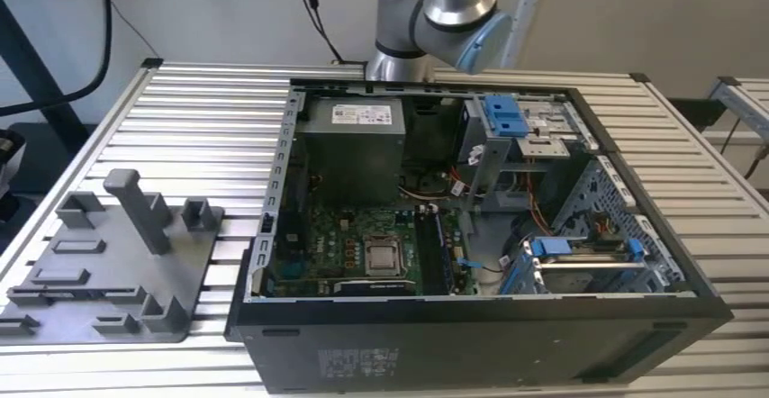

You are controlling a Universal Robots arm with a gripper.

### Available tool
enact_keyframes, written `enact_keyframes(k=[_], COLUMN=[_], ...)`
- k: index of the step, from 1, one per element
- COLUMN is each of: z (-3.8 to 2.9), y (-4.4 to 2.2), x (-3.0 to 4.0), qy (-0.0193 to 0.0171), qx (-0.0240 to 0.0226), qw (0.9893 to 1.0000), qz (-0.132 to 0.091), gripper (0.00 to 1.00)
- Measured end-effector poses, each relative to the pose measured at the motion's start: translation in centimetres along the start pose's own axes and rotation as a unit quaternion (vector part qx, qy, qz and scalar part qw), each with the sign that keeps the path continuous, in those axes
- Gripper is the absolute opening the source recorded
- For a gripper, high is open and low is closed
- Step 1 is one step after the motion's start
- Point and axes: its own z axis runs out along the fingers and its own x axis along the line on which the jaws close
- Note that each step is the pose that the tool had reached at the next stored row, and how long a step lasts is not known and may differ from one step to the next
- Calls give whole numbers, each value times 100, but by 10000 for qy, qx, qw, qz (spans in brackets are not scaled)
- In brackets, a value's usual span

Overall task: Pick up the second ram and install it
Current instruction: 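Reach for the second ram, then pick up the second ram and move it above second insertion slot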

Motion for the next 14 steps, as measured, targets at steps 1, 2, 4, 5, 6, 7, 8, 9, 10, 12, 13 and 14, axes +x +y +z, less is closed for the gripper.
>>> enact_keyframes(k=[1,2,4,5,6,7,8,9,10,12,13,14], z=[0,0,0,0,0,0,0,0,0,0,0,0], y=[0,0,0,0,0,0,0,0,0,0,0,0], x=[0,0,0,0,0,0,0,0,0,0,0,2], qy=[0,0,0,0,0,0,0,0,0,0,0,1], qx=[0,0,0,0,0,0,0,0,0,0,0,0], qw=[10000,10000,10000,10000,10000,10000,10000,10000,10000,10000,10000,10000], qz=[0,0,0,0,0,0,0,0,0,0,0,-5], gripper=[11,11,11,11,11,11,11,11,11,11,11,11])
